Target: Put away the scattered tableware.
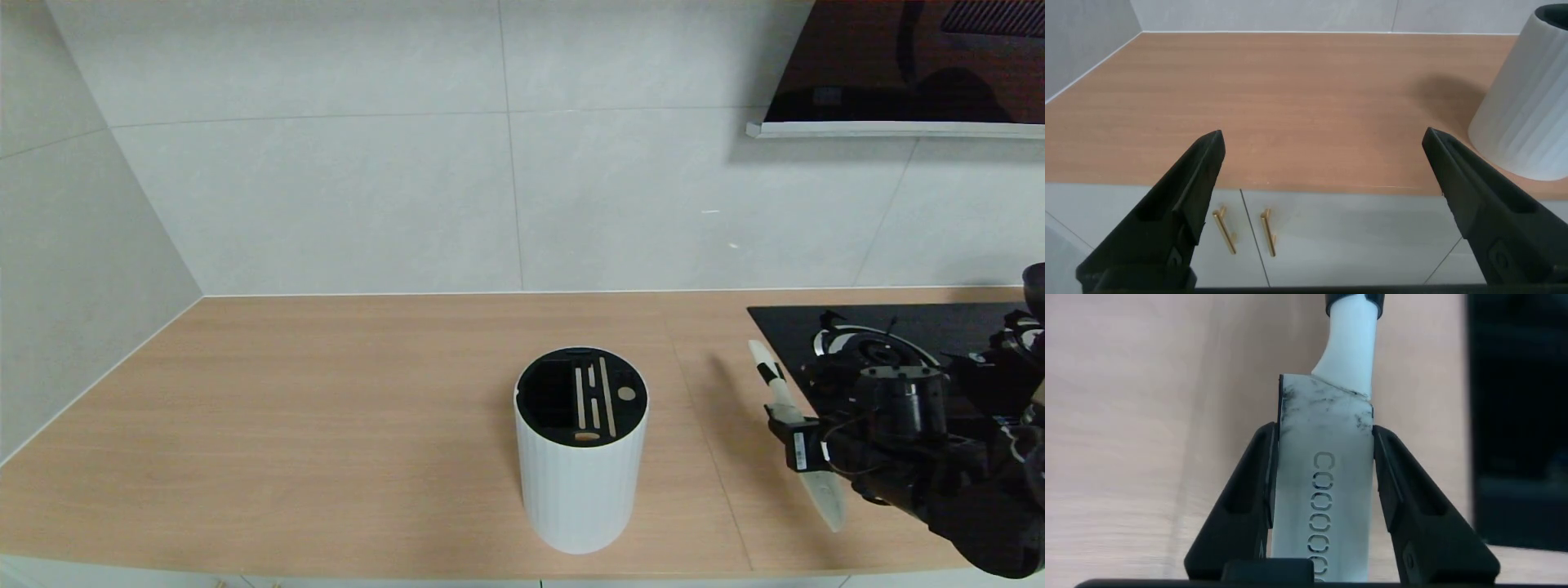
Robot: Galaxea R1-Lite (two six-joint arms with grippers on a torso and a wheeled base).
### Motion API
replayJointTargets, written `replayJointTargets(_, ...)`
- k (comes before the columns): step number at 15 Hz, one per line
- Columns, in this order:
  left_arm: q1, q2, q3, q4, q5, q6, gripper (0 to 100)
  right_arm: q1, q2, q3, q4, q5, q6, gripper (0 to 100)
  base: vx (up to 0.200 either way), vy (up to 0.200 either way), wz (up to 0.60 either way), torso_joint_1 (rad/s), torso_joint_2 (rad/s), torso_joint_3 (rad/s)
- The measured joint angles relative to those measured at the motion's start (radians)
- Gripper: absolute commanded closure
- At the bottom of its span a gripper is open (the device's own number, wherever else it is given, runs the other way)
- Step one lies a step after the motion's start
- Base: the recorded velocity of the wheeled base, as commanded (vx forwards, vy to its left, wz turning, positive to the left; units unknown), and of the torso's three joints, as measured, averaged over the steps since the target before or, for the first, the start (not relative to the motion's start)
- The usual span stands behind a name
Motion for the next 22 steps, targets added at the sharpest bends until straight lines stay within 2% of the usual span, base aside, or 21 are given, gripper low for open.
replayJointTargets(3,0.0,0.0,-0.001,-0.01,0.001,-0.001,0,0.002,-0.097,0.02,-0.001,0.019,-0.009,100,0.0,0.0,0.0,0.0,0.0,0.0)
replayJointTargets(5,0.0,0.0,-0.02,-0.058,-0.004,-0.048,0,0.009,-0.136,0.024,-0.001,0.019,-0.017,100,0.0,0.0,0.0,0.0,0.0,0.0)
replayJointTargets(6,0.0,0.0,-0.027,-0.054,-0.02,-0.057,0,0.013,-0.15,0.022,0.0,0.019,-0.021,100,0.0,0.0,0.0,0.0,0.0,0.0)
replayJointTargets(9,0.0,0.007,-0.062,0.011,-0.152,-0.057,0,0.023,-0.176,-0.041,0.013,0.019,-0.026,100,0.0,0.0,0.0,0.0,0.0,0.0)
replayJointTargets(13,-0.026,0.128,-0.219,0.057,-0.288,-0.044,0,0.07,-0.194,-0.236,0.169,0.019,-0.025,100,0.0,0.0,0.0,0.0,0.0,0.0)
replayJointTargets(18,-0.126,0.482,-0.429,0.054,-0.495,-0.038,0,0.221,-0.216,-0.411,0.278,0.01,-0.023,100,0.0,0.0,0.0,0.0,0.0,0.0)
replayJointTargets(20,-0.201,0.656,-0.507,0.023,-0.534,-0.025,0,0.302,-0.237,-0.428,0.285,0.008,-0.023,100,0.0,0.0,0.0,0.0,0.0,0.0)
replayJointTargets(22,-0.274,0.819,-0.557,-0.087,-0.549,-0.017,0,0.355,-0.258,-0.43,0.286,0.007,-0.018,100,0.0,0.0,0.0,0.0,0.0,0.0)
